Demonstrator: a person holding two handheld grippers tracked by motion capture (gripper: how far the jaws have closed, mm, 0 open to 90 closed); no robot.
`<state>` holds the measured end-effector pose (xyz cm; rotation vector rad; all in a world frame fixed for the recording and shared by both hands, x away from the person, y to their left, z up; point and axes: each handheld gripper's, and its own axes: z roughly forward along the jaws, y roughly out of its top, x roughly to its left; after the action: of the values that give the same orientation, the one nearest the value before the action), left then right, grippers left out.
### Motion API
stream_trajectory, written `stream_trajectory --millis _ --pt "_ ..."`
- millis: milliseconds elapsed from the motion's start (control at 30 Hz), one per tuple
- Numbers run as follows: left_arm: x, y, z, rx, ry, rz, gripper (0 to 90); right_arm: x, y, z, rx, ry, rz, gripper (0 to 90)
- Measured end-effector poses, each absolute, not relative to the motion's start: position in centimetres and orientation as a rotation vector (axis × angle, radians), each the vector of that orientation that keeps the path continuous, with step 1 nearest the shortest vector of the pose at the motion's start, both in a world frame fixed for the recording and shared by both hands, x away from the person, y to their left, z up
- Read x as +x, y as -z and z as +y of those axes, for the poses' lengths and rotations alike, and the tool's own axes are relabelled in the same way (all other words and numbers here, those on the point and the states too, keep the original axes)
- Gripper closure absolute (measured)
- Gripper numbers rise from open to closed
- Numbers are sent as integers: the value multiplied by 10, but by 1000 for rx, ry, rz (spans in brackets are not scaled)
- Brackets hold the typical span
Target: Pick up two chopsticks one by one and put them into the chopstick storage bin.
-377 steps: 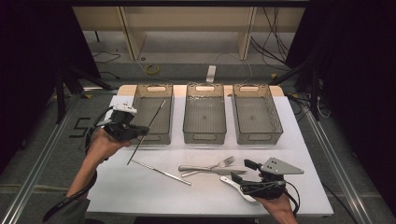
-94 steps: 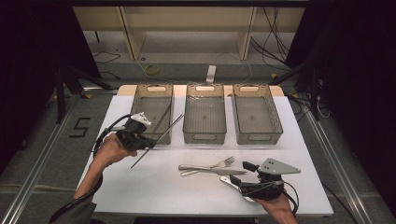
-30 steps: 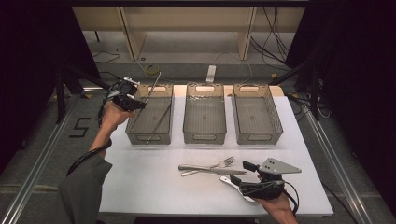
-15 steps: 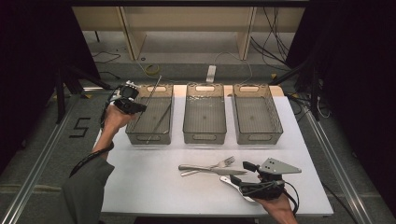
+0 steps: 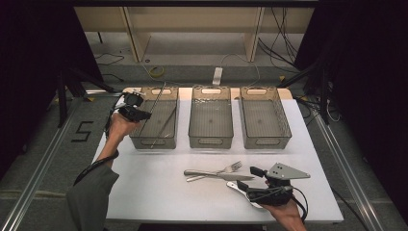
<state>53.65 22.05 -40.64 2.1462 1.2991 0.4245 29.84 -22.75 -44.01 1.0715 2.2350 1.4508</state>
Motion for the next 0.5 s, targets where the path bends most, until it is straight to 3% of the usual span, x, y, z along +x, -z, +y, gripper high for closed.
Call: stream_trajectory --millis 500 --pt "538 418 218 2152 -396 1332 850 298 439 -228 1067 -1456 2231 295"
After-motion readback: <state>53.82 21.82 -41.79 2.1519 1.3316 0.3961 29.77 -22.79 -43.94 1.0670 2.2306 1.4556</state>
